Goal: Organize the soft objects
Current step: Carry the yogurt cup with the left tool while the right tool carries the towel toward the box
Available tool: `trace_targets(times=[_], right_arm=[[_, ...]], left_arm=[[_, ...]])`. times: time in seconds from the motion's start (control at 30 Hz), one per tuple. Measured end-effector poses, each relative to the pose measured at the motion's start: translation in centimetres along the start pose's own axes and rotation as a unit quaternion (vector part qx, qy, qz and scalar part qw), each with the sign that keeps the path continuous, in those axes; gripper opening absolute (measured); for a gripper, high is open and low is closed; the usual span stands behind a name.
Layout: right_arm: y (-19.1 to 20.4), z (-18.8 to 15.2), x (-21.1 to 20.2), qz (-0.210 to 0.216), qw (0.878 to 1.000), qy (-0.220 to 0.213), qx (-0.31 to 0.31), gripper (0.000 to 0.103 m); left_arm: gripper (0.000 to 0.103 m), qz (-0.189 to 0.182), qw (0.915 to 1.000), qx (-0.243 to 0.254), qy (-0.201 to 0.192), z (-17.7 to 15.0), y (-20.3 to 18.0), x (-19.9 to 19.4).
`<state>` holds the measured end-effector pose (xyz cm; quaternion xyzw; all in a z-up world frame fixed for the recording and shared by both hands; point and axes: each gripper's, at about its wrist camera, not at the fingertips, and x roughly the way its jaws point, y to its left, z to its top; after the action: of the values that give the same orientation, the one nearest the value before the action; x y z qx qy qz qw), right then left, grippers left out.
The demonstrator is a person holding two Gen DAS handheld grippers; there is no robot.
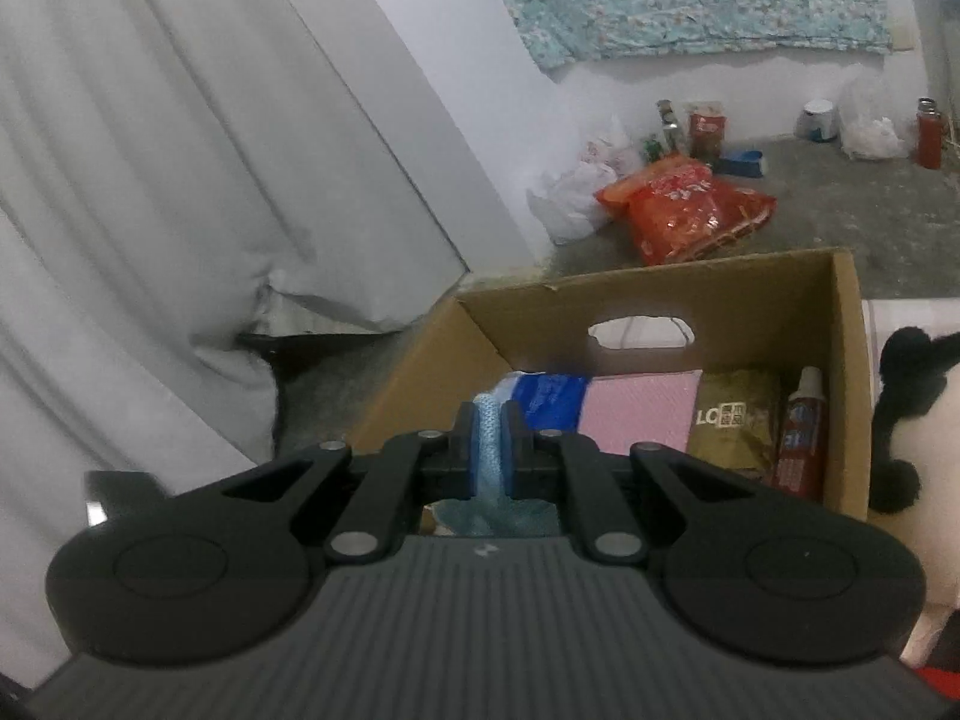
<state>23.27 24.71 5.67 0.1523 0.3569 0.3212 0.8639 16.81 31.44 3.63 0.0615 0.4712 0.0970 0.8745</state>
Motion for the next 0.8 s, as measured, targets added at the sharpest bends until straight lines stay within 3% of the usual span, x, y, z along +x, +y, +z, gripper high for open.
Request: trace_targets(times=[0.1, 0.13, 0.2, 0.3, 0.37, 0.43, 0.5, 0.53, 0.57, 0.6, 0.67, 0.8], right_arm=[[0.4, 0.0, -2.6, 0.020, 0.999, -0.011, -0.047, 0.006], [0.8, 0.0, -3.4, 0.027, 0.998, -0.011, -0.062, 0.006], [0.4, 0.8, -5.0, 0.038, 0.997, -0.013, -0.069, 0.006], [-0.3, 1.7, -8.4, 0.060, 0.996, -0.030, -0.059, 0.006], [-0.7, 2.3, -10.2, 0.083, 0.995, -0.028, -0.041, 0.006], [-1.1, 2.7, -12.3, 0.110, 0.994, -0.015, -0.011, 0.006], [-1.7, 3.1, -13.1, 0.136, 0.990, -0.005, 0.035, 0.006], [-2.0, 3.1, -13.4, 0.139, 0.989, -0.005, 0.050, 0.006], [-2.3, 3.2, -13.6, 0.132, 0.989, -0.009, 0.059, 0.006], [-2.5, 2.9, -13.9, 0.121, 0.991, -0.015, 0.064, 0.006], [-3.6, 2.5, -14.0, 0.103, 0.991, -0.010, 0.080, 0.006], [-6.3, 0.6, -11.8, 0.067, 0.989, 0.025, 0.128, 0.006]], left_arm=[[0.080, -0.005, 0.9970, 0.001, -0.078, -1.1, 0.7, -3.7], [0.080, -0.020, 0.9942, 0.005, -0.105, -1.3, 1.1, -4.7], [0.080, -0.085, 0.9842, -0.002, -0.155, -1.8, 2.3, -6.5], [0.080, -0.181, 0.9626, -0.084, -0.183, -2.9, 4.7, -7.9], [0.080, -0.240, 0.9424, -0.140, -0.186, -3.9, 5.9, -7.9], [0.078, -0.315, 0.9169, -0.169, -0.179, -5.0, 6.5, -7.6], [0.055, -0.362, 0.8931, -0.189, -0.188, -5.3, 6.3, -7.3], [0.024, -0.377, 0.8823, -0.203, -0.196, -5.6, 6.5, -7.3], [0.009, -0.390, 0.8724, -0.216, -0.200, -5.9, 6.9, -7.0], [0.007, -0.402, 0.8640, -0.233, -0.195, -6.1, 7.2, -6.8], [0.007, -0.386, 0.8666, -0.263, -0.174, -6.2, 7.8, -5.9], [0.007, -0.345, 0.8947, -0.242, -0.149, -4.7, 8.0, -5.7]])
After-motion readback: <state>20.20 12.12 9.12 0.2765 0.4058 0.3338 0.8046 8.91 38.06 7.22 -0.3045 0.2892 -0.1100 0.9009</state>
